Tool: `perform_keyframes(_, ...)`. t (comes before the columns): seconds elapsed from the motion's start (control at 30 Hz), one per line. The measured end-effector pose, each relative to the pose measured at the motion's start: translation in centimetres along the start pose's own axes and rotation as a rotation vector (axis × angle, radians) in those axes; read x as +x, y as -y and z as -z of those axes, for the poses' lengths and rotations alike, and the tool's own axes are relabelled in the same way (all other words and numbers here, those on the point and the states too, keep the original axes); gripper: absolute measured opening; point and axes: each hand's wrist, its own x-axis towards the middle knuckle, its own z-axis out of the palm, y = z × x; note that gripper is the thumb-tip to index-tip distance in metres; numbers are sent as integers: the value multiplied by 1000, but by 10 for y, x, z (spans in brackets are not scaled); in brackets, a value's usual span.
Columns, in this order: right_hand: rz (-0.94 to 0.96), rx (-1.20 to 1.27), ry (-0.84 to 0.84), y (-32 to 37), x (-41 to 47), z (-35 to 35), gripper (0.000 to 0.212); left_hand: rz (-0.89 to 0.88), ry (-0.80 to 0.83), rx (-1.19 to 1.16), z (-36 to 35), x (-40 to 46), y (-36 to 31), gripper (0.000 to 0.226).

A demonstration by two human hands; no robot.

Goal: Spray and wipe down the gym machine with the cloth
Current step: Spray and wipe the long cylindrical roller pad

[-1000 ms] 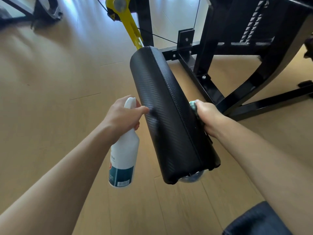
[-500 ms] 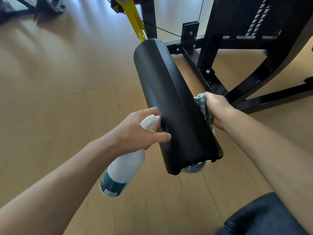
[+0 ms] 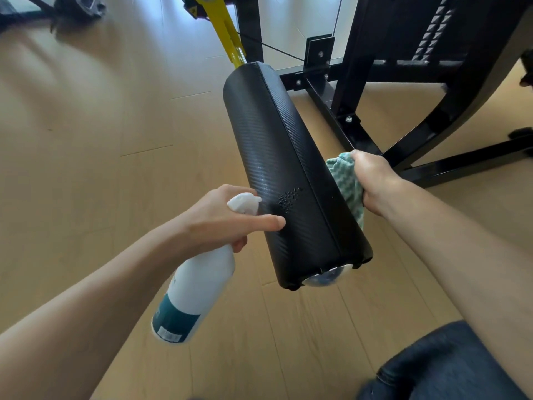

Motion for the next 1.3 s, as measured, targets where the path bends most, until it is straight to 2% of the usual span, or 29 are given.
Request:
perform_keyframes(0.07,-6,13,11,1,-1,2,29,6,113,49,-5,-6,-3,48)
perform_keyframes(0.13,-8,21,8,1,-1,3,29,-2,227,97,-13,-13,-7,44)
perform_keyframes(0.2,-9,7,11,1,-2,2,31,-27,264,109,-17,-15,-6,38)
perform_keyframes(0.3,-9,2,22,1,-4,-1,32,-73,219,59,-10,-12,-2,58)
perform_keyframes(0.33,-6,1,23,1,-5,-2,32,-93,180,36,-7,-8,0,63)
perform_keyframes(0.47,10,33,47,3,-4,-3,31,-116,-163,-145,5,18,0,42)
perform_keyframes(0.53,27,51,55,3,-3,-4,30,-102,-291,-225,11,36,-7,45)
perform_keyframes(0.63,55,14,31,3,-1,-7,34,-91,-386,-307,20,56,-19,55)
perform_keyframes(0.77,78,-19,30,9,2,-8,36,-60,-496,-501,31,80,-19,50)
perform_keyframes(0.9,128,-20,43,15,-2,-4,36,-3,-585,-566,44,98,-21,45)
perform_keyframes(1.0,269,-128,-17,23,-12,-7,36,-33,-601,-571,53,106,-26,48)
perform_keyframes(1.1,521,-248,-18,32,-32,-14,40,-53,-616,-553,55,107,-29,45)
perform_keyframes(1.2,728,-361,79,39,-61,-18,39,-17,-588,-547,56,100,-22,44)
perform_keyframes(1.3,905,-724,273,32,-95,-17,39,2,-480,-580,51,91,-3,46)
